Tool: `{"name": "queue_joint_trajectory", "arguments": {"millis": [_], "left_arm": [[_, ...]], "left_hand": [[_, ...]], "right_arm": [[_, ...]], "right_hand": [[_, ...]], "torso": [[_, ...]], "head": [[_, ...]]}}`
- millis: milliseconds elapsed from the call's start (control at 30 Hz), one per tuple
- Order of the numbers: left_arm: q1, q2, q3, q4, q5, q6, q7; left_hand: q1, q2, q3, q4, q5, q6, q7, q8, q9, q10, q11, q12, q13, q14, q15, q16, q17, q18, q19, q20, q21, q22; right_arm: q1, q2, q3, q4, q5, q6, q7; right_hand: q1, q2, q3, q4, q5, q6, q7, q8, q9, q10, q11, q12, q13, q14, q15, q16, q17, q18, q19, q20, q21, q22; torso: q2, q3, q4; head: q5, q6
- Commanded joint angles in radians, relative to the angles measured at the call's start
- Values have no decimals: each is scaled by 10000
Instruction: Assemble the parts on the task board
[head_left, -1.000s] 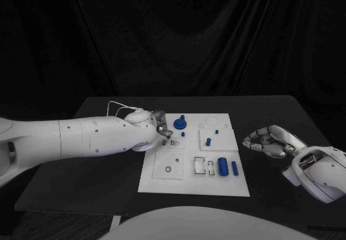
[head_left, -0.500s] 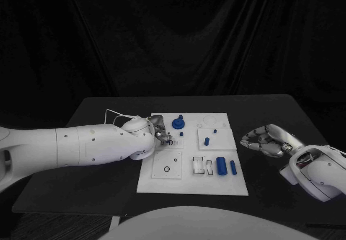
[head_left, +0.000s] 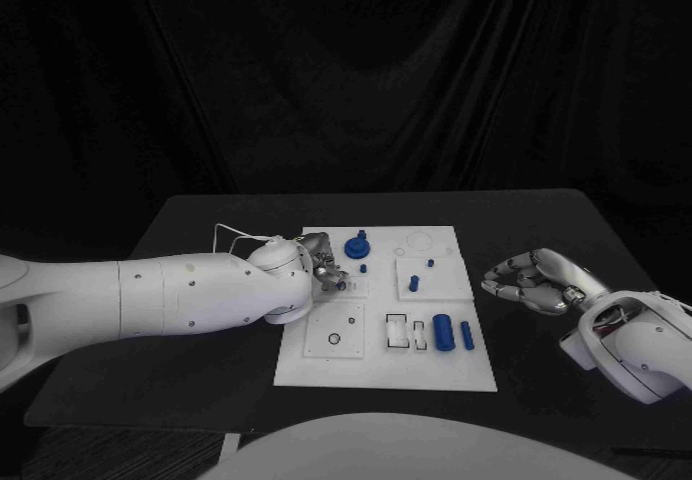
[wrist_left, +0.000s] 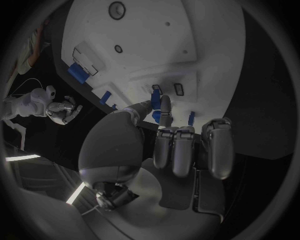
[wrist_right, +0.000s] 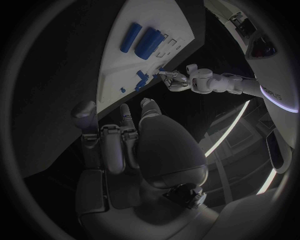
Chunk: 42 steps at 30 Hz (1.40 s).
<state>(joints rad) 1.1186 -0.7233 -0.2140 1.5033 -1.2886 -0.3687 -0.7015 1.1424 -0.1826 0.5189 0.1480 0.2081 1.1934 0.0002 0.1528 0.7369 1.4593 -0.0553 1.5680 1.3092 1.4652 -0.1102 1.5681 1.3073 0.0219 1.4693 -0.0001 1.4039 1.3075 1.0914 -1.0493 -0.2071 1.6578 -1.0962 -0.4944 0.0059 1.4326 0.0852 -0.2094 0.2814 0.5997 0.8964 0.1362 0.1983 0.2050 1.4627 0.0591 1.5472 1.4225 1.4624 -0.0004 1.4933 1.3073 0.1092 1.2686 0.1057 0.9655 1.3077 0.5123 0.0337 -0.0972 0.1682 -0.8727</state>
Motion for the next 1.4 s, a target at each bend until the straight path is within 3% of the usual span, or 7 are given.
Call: {"name": "queue_joint_trajectory", "arguments": {"millis": [33,333,567,800,967,1233,1400], "left_arm": [[-32,57,8,-30,-37,-187,104],[-74,116,8,-106,-37,-181,104],[-82,140,8,-132,-37,-68,120],[-86,169,8,-169,-37,64,101],[-88,180,8,-184,-37,149,85],[-93,188,8,-191,-37,213,76],[-96,189,8,-194,-37,257,69]], "left_hand": [[-16,88,-37,103,65,58,31,65,-5,1115,-144,28,2616,1056,-91,27,2635,109,628,-66,22,2197],[-60,130,-184,252,128,28,43,62,29,1115,-135,28,2616,1056,-87,27,2635,110,625,-66,12,2195],[-199,176,-922,723,68,-4,66,47,102,1115,-115,28,2616,1056,-72,27,2635,121,609,-46,-52,2179],[-178,204,-1088,814,7,-10,70,36,110,1115,-109,28,2616,1056,-65,27,2635,130,598,-45,-97,2167],[-245,276,-1653,1140,-113,-2,101,4,125,1115,-86,28,2616,1056,-47,27,2635,136,587,-30,-141,2157],[-215,364,-2124,1336,-250,1,109,-31,132,1115,-76,28,2616,1056,-39,27,2635,142,581,-22,-173,2150],[-204,460,-2495,1396,-591,2,124,-64,130,1115,-66,28,2616,1056,-31,27,2635,148,574,-12,-209,2142]], "right_arm": [[-28,-14,5,29,-16,-192,-31],[-30,-33,5,35,-16,-203,-27],[-30,-43,5,45,-16,-220,-23],[-30,-49,5,53,-16,-219,-19],[-30,-48,5,55,-16,-222,-14],[-31,-46,5,63,-16,-233,-4],[-32,-48,5,65,-16,-240,0]], "right_hand": [[58,0,64,23,57,-41,-1,-28,-12,654,5,-40,1120,498,-32,-44,1644,142,-66,-17,-56,967],[61,1,70,24,71,-49,3,-31,-15,653,10,-40,1120,495,-27,-45,1641,145,-73,-13,-71,965],[62,0,71,24,76,-51,4,-32,-16,644,11,-45,1112,497,-27,-42,1645,145,-74,-12,-74,964],[63,-2,71,24,80,-52,5,-32,-16,645,12,-45,1113,494,-26,-46,1640,144,-71,-12,-68,967],[64,-3,72,24,85,-52,6,-32,-16,645,13,-45,1113,496,-25,-42,1644,144,-72,-11,-70,966],[65,-5,73,24,90,-50,8,-31,-16,649,14,-42,1117,496,-24,-42,1644,144,-72,-10,-71,967],[65,-5,73,24,90,-50,8,-31,-16,649,14,-42,1117,496,-24,-42,1644,144,-72,-10,-71,967]], "torso": [[5,0,-6],[7,1,3],[4,-2,1],[1,-2,-3],[3,-2,-2],[7,-1,0],[5,1,0]], "head": [[17,1],[13,1],[14,1],[24,1],[31,1],[25,1],[26,1]]}}
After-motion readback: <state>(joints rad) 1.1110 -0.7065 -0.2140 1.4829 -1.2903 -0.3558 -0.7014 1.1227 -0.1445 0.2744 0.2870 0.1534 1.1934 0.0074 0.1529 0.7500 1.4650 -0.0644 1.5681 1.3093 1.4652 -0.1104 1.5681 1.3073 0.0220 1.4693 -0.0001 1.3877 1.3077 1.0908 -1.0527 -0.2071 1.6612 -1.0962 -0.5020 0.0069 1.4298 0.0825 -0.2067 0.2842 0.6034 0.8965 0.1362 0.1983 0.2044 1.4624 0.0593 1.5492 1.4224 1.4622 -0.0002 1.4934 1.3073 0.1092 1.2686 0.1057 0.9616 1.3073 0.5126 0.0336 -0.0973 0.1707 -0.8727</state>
